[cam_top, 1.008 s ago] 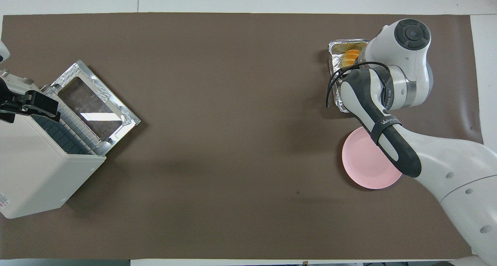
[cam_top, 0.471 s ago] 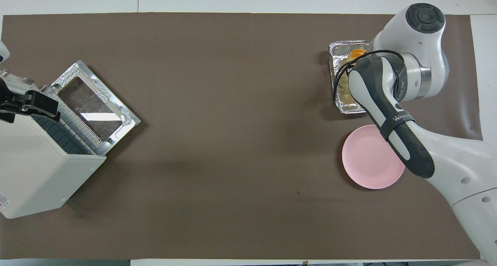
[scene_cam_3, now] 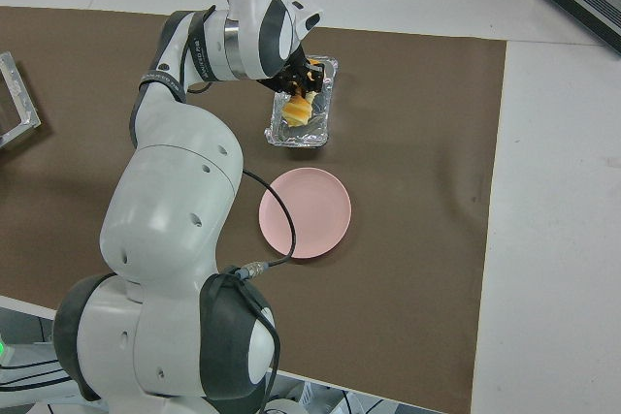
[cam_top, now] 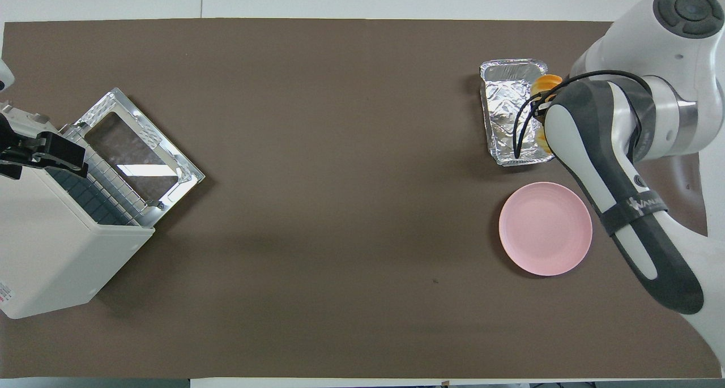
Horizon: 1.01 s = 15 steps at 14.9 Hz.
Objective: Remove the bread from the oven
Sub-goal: 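Lift the bread rolls out and lower them onto the pink plate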
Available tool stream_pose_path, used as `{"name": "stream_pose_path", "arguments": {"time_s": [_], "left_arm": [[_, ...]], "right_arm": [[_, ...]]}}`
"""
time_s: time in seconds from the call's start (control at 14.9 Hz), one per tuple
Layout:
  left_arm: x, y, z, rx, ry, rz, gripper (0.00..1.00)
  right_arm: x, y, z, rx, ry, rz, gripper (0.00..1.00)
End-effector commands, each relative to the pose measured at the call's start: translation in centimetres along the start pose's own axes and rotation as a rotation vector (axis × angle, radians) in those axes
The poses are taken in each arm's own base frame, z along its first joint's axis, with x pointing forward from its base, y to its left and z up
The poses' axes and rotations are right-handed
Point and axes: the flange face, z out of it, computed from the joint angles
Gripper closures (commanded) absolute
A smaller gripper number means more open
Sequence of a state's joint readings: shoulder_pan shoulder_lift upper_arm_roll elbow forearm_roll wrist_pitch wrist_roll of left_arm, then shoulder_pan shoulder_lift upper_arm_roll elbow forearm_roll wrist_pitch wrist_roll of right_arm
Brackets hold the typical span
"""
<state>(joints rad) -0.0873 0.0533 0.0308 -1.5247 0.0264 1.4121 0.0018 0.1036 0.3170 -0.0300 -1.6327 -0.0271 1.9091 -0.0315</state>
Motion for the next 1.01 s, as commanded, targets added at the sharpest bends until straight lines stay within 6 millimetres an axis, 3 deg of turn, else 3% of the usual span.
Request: {"name": "stream_pose_path", "arguments": {"time_s": [0.0, 0.13, 0.27, 0.54, 0.81, 0.94], "left_arm": [[-0.8, -0.2, 0.0, -0.014, 0.014, -0.001, 0.0], [-0.8, -0.2, 0.0, -0.014, 0.014, -0.001, 0.0], [-0.8, -0.2, 0.0, -0.014, 0.014, -0.001, 0.0], [-0.8, -0.2, 0.0, -0.014, 0.014, -0.001, 0.0], [-0.8, -0.2, 0.0, -0.014, 0.014, -0.001, 0.0], [-0.8, -0.2, 0.0, -0.014, 0.014, -0.001, 0.0]], "right_arm": [[-6.5, -0.3, -1.2, 0.043, -0.006, 0.022, 1.0], [-10.0, -0.4, -0.7, 0.053, 0.014, 0.029, 1.0], [-13.6, -0.8, 1.2, 0.055, 0.04, 0.029, 1.0], [-19.1, -1.6, 7.1, 0.053, 0.118, 0.024, 1.0], [-20.0, -2.2, 11.2, 0.048, 0.169, 0.011, 1.0], [-20.1, -2.5, 12.4, 0.047, 0.174, 0.008, 1.0]]}}
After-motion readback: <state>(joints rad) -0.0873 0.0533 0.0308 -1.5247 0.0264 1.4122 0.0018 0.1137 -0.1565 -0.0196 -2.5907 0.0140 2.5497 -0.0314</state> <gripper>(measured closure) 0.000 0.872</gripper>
